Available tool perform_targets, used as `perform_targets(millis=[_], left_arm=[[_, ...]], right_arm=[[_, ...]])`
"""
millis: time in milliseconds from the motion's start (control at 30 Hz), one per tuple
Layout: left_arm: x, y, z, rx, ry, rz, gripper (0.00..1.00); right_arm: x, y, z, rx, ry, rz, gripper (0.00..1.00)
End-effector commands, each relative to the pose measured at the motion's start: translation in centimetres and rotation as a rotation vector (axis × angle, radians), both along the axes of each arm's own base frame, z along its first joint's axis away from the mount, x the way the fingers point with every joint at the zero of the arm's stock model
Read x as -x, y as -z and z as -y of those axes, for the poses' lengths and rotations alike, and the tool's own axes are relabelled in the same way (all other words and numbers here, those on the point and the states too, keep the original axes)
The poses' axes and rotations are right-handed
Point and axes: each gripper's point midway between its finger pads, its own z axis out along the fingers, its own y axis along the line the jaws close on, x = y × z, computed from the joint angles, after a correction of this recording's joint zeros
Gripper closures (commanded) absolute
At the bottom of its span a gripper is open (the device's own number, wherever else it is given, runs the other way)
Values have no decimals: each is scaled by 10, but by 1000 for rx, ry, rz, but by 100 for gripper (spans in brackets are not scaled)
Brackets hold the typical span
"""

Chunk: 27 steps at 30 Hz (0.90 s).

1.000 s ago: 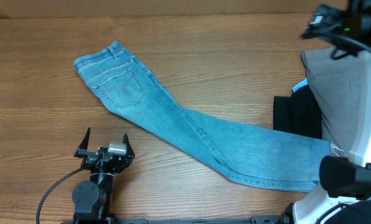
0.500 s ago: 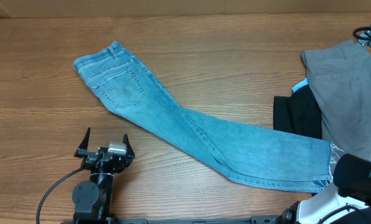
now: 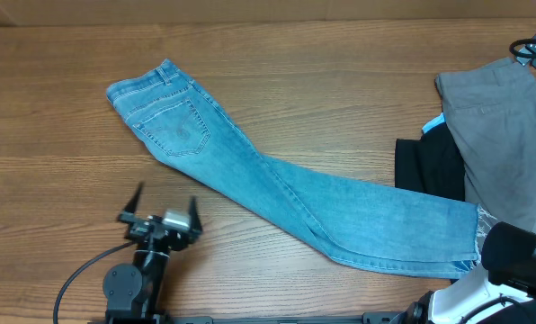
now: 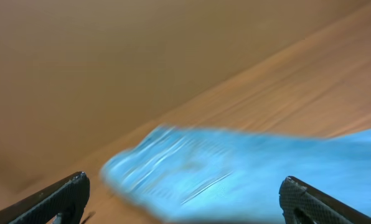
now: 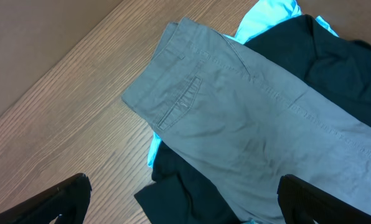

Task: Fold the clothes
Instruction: 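Release the jeans and retract the right gripper to the pile side, then move the left gripper over the jeans waistband near the back pocket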

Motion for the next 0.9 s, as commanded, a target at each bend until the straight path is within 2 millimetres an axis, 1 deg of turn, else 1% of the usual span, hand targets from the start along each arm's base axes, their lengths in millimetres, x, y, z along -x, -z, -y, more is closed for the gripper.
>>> perform_targets(millis=[0,67,133,300,367,467,533,600,667,733,867], left_arm=[[41,-5,86,54,556,4,0],[58,-5,102,58,694,-1,0],[66,-5,108,60,751,-4,0],[68,-10,110,54,765,20,0],[66,-16,108,101,747,18,0],[48,-32,91,222,605,31,0],[35,-45,74,287,485,70,0],[27,-54,60,326,395,101,0],[23,-61,51,348,337,119,0],[20,-65,44,370,295,109,0],[11,-63,28,406,167,-19,0]], right_arm=[[5,-18,-2,15,2,48,0],[5,-18,-3,15,2,48,0],[5,-18,-2,15,1,48,0],[5,-18,-3,15,1,48,0],[5,-18,-3,15,1,48,0],[5,-18,-3,15,1,48,0],[5,-18,-3,15,1,48,0],[5,-18,-2,15,2,48,0],[5,-18,-3,15,2,48,0],[5,-18,-2,15,2,48,0],[5,-18,-3,15,2,48,0]])
